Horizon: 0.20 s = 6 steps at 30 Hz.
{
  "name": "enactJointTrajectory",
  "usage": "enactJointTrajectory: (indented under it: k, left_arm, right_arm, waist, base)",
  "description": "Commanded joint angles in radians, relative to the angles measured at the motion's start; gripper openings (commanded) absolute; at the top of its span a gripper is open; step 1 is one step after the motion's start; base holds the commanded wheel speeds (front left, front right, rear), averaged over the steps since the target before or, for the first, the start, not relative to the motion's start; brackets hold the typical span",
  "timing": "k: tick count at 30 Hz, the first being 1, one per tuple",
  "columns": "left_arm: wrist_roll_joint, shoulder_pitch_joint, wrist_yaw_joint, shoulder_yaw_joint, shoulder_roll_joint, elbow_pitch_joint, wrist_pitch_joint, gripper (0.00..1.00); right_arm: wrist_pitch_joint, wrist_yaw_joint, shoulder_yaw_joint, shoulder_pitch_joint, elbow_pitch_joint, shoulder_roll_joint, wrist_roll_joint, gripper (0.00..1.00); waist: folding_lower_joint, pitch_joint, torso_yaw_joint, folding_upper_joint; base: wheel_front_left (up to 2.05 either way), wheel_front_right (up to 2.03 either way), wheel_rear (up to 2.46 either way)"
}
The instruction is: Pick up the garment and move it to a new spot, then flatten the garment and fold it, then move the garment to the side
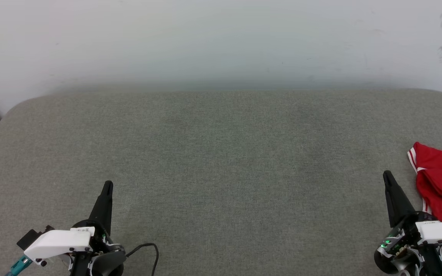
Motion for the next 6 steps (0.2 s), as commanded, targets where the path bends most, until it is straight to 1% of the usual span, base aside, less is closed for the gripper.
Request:
enactJointTrajectory:
  k: [1, 6]
  left_arm:
    - [0.0, -0.009, -0.003, 0.003, -0.001, 0.001, 0.004, 0.0]
    - [0.001, -0.009, -0.003, 0.004, -0.001, 0.001, 0.005, 0.0]
  right_arm:
    - [0.001, 0.0, -0.001, -0.01, 0.001, 0.005, 0.005, 0.0]
    - [0.002, 0.0, -0.001, -0.011, 0.001, 0.005, 0.004, 0.0]
  waist:
    - [0.0, 0.0, 0.0, 0.0]
    - [0.0, 0.0, 0.0, 0.0]
  base:
    - [0.0, 0.0, 0.0]
    - [0.0, 0.0, 0.0]
